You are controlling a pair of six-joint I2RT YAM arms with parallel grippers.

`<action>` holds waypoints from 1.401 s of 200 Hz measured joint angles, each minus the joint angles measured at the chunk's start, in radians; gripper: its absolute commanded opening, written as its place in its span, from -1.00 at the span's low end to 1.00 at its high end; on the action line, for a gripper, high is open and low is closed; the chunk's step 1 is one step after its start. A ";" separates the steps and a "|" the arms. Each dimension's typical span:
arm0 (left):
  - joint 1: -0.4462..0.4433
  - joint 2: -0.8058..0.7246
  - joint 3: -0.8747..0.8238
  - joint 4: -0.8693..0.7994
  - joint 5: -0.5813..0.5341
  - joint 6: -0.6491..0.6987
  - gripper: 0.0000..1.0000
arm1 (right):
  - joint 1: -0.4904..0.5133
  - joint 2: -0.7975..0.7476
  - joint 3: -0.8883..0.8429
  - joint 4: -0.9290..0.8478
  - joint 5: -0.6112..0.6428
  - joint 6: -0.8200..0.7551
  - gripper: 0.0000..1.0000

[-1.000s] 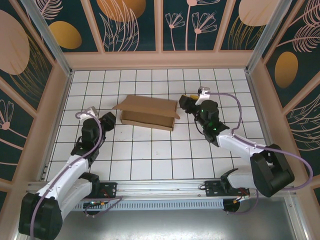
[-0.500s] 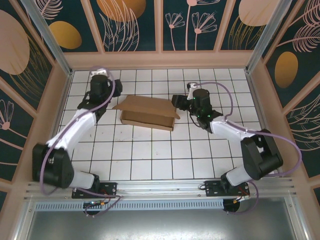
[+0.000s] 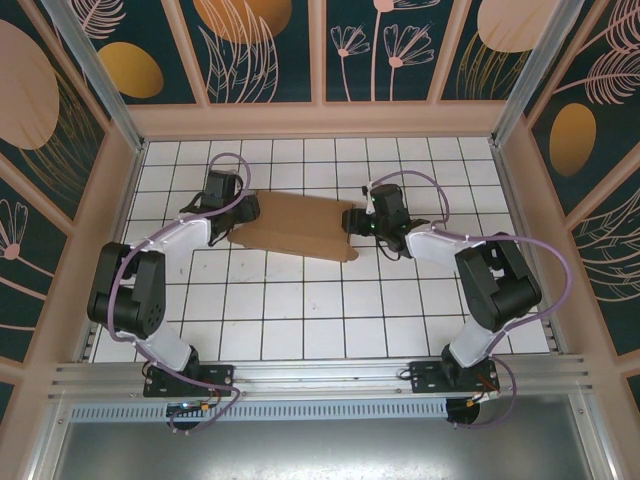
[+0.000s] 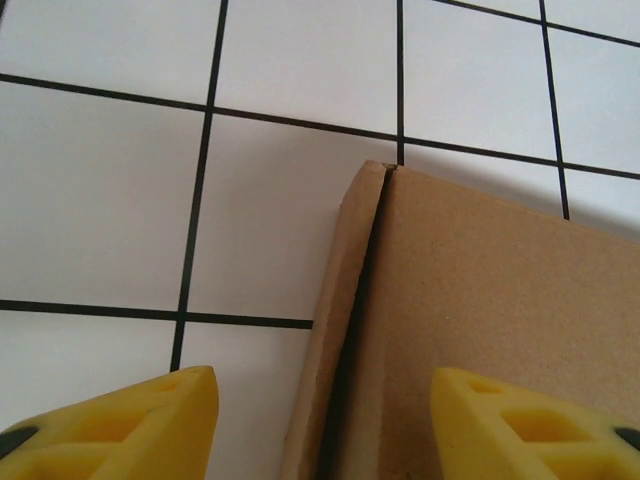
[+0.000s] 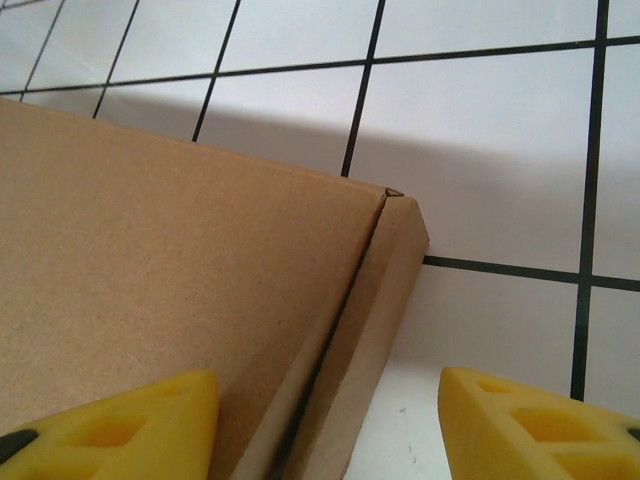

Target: Fold the paper box

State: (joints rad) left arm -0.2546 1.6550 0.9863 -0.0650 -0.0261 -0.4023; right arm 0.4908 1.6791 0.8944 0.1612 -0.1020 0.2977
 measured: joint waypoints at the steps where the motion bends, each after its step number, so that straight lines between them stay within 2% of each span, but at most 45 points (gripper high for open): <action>1: 0.000 0.000 -0.001 0.000 0.000 -0.001 0.16 | 0.000 0.000 0.000 -0.001 0.000 -0.001 0.22; 63: 0.000 0.064 -0.033 0.041 0.035 -0.026 0.05 | -0.009 0.053 0.026 -0.052 -0.025 0.015 0.25; 106: 0.001 0.092 -0.033 0.102 0.064 -0.041 -0.16 | -0.026 0.097 0.050 -0.034 -0.092 0.068 -0.06; 137: 0.008 0.114 -0.028 0.148 0.096 -0.045 -0.32 | -0.055 0.135 0.055 0.033 -0.168 0.113 -0.11; 154: 0.014 0.120 -0.026 0.161 0.114 -0.048 -0.38 | -0.080 0.137 0.031 0.078 -0.217 0.140 -0.03; 185: 0.029 0.117 -0.045 0.201 0.190 -0.048 -0.41 | -0.123 0.113 -0.036 0.130 -0.283 0.182 0.27; 237: 0.072 0.155 -0.052 0.261 0.413 -0.047 -0.55 | -0.223 0.074 -0.143 0.195 -0.395 0.266 0.42; 280: 0.113 0.205 -0.027 0.290 0.531 -0.047 -0.69 | -0.262 0.079 -0.205 0.336 -0.513 0.346 0.56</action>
State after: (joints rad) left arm -0.1421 1.8599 0.9596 0.2245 0.5053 -0.4496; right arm 0.2283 1.7576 0.6895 0.4976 -0.6155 0.6437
